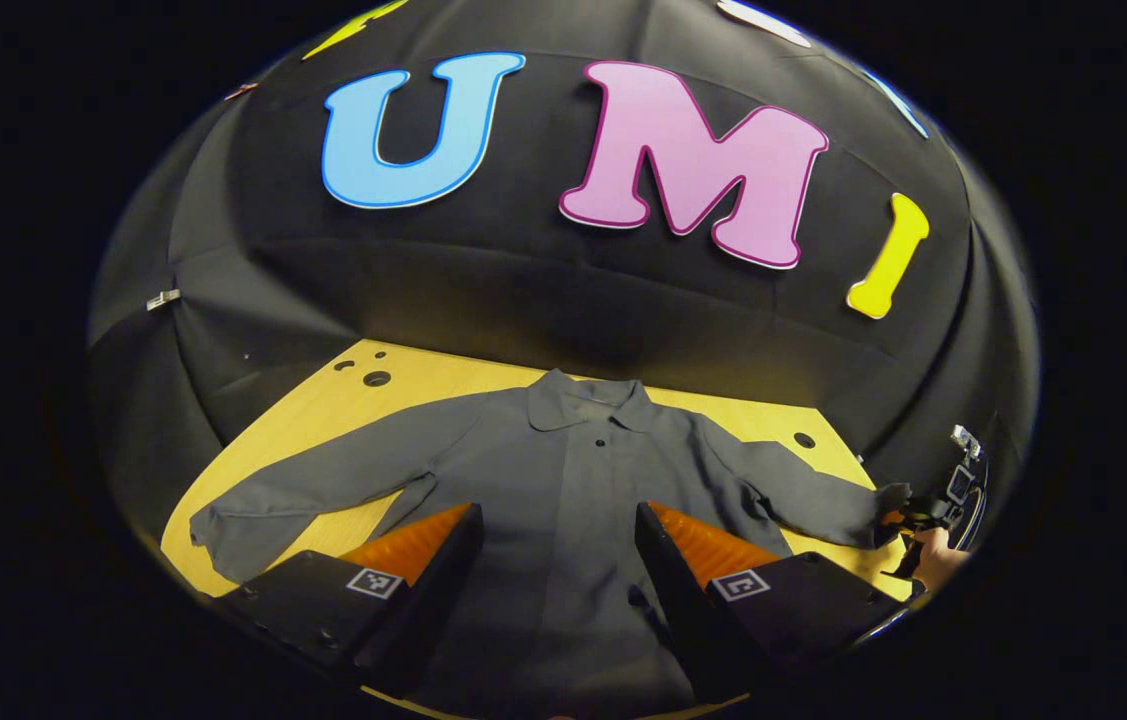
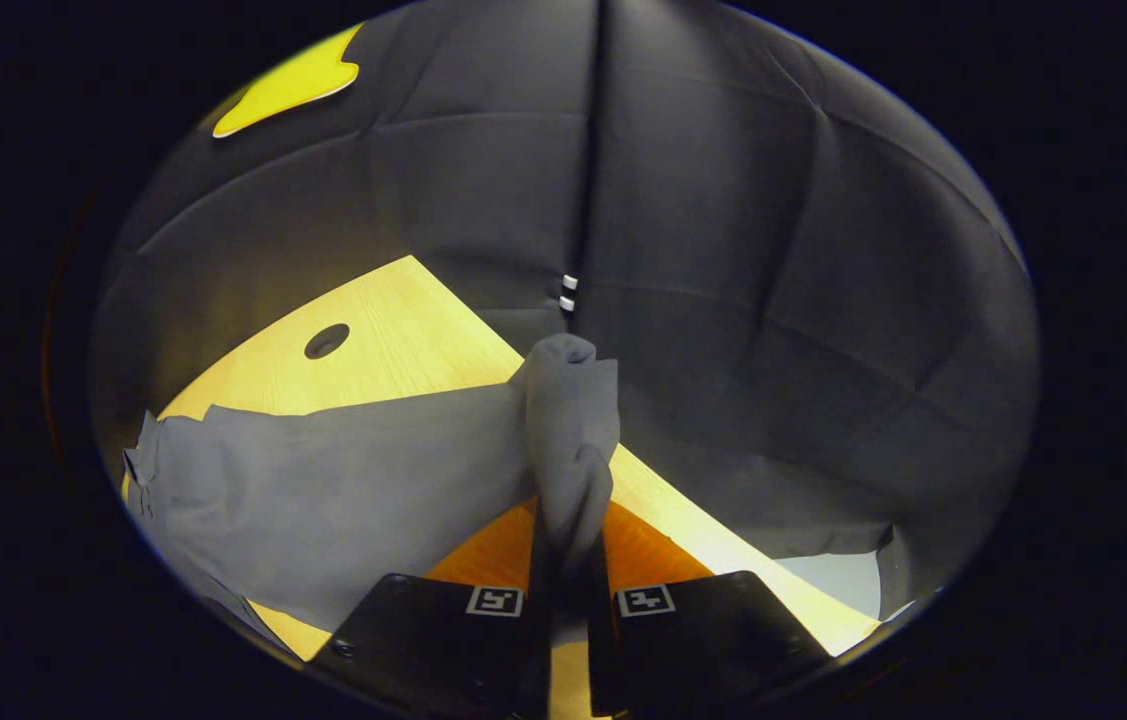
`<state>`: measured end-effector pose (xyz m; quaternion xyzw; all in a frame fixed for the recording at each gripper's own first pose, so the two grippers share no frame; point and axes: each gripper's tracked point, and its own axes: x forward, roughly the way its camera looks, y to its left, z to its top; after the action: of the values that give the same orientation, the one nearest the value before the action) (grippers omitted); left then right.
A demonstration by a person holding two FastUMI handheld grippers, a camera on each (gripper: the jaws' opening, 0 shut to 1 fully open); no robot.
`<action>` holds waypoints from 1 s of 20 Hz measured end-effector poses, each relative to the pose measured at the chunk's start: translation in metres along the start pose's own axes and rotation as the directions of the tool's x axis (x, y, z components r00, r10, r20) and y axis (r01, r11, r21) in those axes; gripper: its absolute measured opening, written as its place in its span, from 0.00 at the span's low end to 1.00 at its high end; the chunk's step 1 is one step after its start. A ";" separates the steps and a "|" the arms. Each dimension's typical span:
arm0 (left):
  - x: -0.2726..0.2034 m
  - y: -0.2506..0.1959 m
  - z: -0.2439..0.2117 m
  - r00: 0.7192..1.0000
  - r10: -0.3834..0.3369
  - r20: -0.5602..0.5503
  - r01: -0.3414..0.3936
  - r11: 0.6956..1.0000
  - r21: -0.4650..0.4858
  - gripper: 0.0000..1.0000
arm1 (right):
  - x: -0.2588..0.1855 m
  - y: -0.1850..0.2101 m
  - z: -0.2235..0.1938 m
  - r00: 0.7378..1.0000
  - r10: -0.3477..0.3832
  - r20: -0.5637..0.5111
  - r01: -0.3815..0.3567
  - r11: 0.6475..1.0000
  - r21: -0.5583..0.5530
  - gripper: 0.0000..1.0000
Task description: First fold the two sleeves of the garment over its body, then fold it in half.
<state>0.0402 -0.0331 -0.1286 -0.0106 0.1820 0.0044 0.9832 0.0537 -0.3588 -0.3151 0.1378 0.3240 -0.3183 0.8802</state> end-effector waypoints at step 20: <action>-0.109 0.149 -0.025 0.980 0.195 0.026 -0.194 0.980 -0.039 0.96 | -0.180 0.211 0.099 0.934 0.306 0.183 -0.249 0.927 -0.279 0.05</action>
<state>-0.0721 0.1143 -0.1162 -0.0104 0.1674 0.1038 0.9804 0.1329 -0.1584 -0.1147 0.0335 0.2379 -0.1596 0.9575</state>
